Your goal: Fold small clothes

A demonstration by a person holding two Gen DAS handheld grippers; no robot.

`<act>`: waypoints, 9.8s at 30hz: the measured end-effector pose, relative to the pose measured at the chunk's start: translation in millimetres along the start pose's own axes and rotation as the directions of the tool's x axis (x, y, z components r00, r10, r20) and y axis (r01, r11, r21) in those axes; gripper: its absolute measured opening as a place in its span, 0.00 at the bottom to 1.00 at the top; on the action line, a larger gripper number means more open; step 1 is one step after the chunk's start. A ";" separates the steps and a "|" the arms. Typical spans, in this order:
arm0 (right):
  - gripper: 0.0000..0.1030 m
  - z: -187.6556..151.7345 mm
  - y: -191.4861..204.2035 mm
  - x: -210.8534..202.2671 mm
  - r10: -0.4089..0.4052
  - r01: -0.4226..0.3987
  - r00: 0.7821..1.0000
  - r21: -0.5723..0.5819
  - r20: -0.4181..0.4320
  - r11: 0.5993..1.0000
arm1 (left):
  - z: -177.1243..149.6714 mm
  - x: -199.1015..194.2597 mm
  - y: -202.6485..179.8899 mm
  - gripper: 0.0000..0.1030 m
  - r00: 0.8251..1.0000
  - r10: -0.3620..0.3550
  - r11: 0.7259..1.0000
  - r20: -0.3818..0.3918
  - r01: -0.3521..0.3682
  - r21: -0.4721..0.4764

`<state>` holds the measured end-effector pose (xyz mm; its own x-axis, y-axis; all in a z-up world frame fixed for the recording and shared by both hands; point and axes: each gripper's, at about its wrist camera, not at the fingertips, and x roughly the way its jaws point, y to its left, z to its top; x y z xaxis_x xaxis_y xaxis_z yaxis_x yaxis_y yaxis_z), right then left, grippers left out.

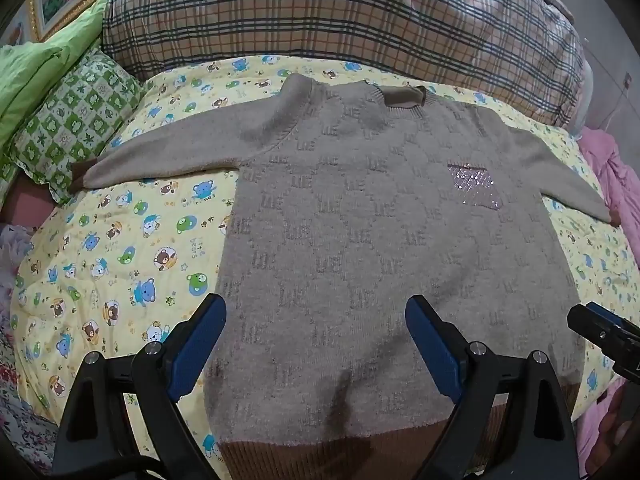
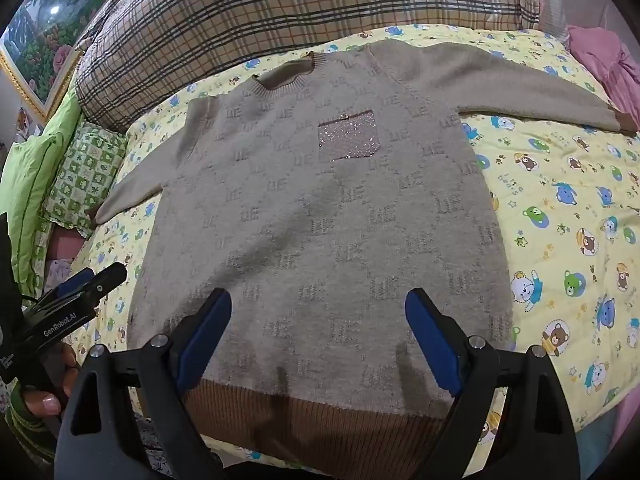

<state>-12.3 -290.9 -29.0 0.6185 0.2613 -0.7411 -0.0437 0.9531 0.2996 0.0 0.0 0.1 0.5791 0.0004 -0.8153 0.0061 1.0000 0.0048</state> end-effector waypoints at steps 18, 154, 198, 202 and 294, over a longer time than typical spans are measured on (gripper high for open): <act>0.86 1.3 2.1 6.1 0.010 -0.010 1.000 0.001 -0.007 1.000 | 1.9 1.8 0.8 0.89 1.000 -0.011 1.000 0.019 0.011 -0.003; 0.49 183.7 -19.8 165.2 0.500 -0.480 0.866 0.301 0.011 0.824 | 163.1 244.3 -20.7 0.64 0.973 -0.193 0.971 -0.126 0.171 -0.168; 0.48 201.6 -102.4 121.4 0.017 -0.020 1.000 0.201 0.017 0.979 | 130.8 200.4 116.3 0.20 0.937 -0.348 0.876 0.026 0.335 -0.346; 0.48 178.1 -66.2 124.3 0.080 -0.075 0.996 0.158 -0.029 0.985 | 109.2 187.8 171.2 0.25 0.955 -0.292 0.843 0.059 0.286 -0.456; 0.05 165.1 115.3 224.0 0.018 -0.033 0.999 -0.406 -0.040 0.913 | 107.6 203.2 158.8 0.53 0.976 -0.216 0.927 -0.031 0.195 -0.319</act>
<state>250.8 -147.7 -61.2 0.5855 0.2845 -0.7591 -0.3785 0.9240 0.0543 206.3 158.1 -102.5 0.5387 -0.2154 -0.8145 -0.1417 0.9298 -0.3397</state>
